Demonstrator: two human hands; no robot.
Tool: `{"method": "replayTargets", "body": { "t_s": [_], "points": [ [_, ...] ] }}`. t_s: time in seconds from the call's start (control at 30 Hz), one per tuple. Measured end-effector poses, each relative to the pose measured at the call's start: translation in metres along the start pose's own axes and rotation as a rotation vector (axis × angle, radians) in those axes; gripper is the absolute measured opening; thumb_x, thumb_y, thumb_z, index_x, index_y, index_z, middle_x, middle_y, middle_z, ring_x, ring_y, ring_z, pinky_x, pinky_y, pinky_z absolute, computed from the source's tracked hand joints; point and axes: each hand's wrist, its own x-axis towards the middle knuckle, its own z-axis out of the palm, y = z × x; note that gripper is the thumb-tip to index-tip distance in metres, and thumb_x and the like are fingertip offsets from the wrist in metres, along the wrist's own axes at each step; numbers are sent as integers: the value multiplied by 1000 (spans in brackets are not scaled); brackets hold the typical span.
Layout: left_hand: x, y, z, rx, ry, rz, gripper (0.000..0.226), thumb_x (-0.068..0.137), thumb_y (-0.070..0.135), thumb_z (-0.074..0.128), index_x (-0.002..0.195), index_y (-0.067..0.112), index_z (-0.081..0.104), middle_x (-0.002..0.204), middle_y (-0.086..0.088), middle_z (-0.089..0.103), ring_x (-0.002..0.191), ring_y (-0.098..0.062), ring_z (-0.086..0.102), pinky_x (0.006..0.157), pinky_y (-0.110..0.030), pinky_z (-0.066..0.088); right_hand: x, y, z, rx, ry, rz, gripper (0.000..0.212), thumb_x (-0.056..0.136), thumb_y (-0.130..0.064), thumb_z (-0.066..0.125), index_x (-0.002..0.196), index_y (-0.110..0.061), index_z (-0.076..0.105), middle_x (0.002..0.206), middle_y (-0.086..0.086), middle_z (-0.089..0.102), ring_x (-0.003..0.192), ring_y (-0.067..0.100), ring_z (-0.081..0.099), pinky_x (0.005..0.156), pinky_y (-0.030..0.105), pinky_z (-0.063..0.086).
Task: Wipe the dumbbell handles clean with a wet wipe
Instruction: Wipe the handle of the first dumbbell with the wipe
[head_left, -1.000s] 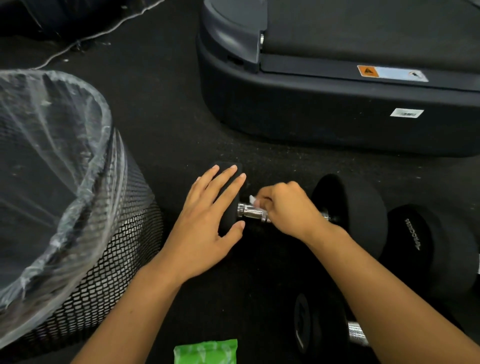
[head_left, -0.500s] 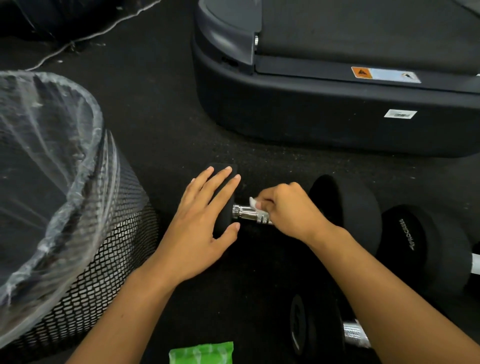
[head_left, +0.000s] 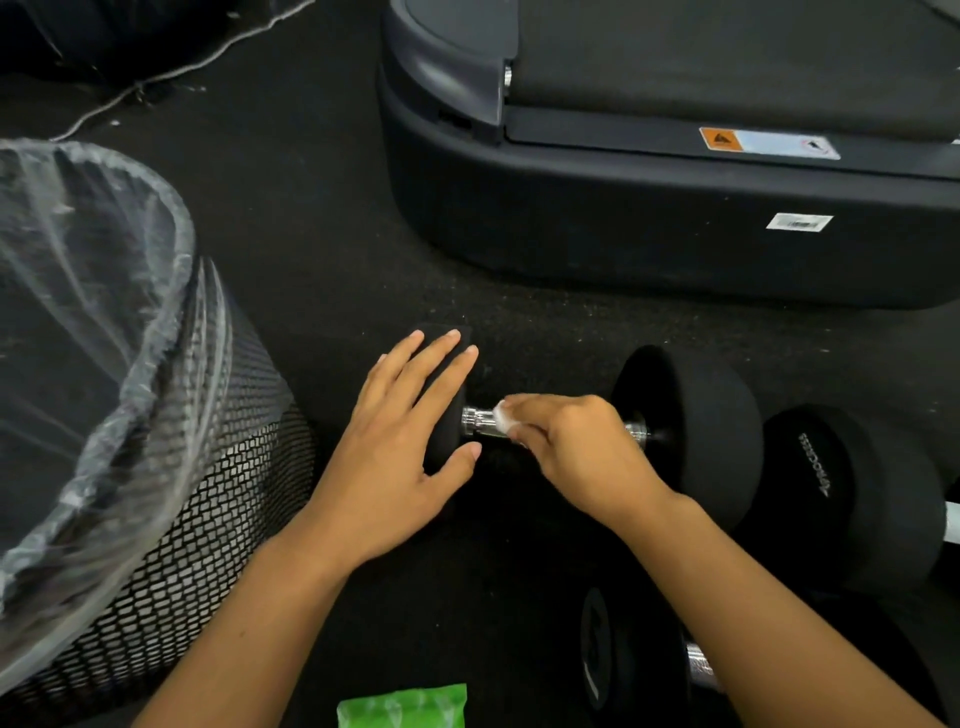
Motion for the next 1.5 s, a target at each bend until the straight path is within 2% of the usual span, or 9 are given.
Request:
{"method": "replayTargets", "body": {
  "t_s": [0.2,0.33,0.43,0.6,0.87,1.03,1.2,1.37,1.5],
  "points": [
    [0,0,1,7,4,-4,71,83,48,44,146,27,22,154,10,16,142,-8,0,113,-50,19,-5,-3,22,-148,94,-141,34,73,-2,72,107,-2,66,108,14,68,100,29,65,85,44,51],
    [0,0,1,14,13,7,70,83,47,45,146,25,23,154,9,17,143,-10,2,112,-52,21,0,-3,17,-81,126,-33,32,79,-6,67,111,-3,65,115,13,65,105,31,62,86,47,52],
    [-1,0,2,18,19,3,70,83,47,45,146,25,24,153,8,18,143,-10,3,112,-52,22,-5,-5,25,-146,102,-127,37,75,1,69,112,0,63,116,18,64,107,33,61,90,47,50],
    [-1,0,2,23,21,9,70,83,47,44,146,24,24,154,7,18,143,-10,3,112,-52,21,-7,0,21,-123,154,-77,34,72,-1,71,106,-2,66,111,16,67,102,31,64,76,51,55],
    [-1,1,2,36,22,8,70,83,48,43,146,24,24,154,7,19,143,-11,4,112,-53,22,-8,2,18,-122,128,-82,27,75,6,67,102,-1,65,116,17,64,108,32,60,86,51,51],
    [-1,1,2,29,23,4,70,83,48,43,146,24,24,153,7,19,143,-11,4,112,-52,22,-9,0,12,-120,99,-77,31,80,3,63,109,-7,61,105,12,67,93,31,65,78,45,55],
    [0,1,3,39,30,2,69,83,48,44,145,23,26,153,7,21,142,-12,6,111,-53,23,-14,1,23,-155,98,-95,41,80,4,53,120,-3,60,121,17,61,113,32,57,101,43,37],
    [1,1,2,51,26,5,69,83,47,44,145,24,25,153,7,20,142,-11,4,112,-52,21,17,-3,9,-159,-24,122,18,89,-10,49,99,-15,63,90,11,66,87,35,62,72,41,51],
    [0,0,3,39,19,4,70,83,47,44,145,24,25,153,7,20,142,-11,5,112,-51,21,6,-10,8,-55,5,65,23,91,-14,54,112,-15,63,99,12,69,93,32,63,79,42,50]
  ]
}}
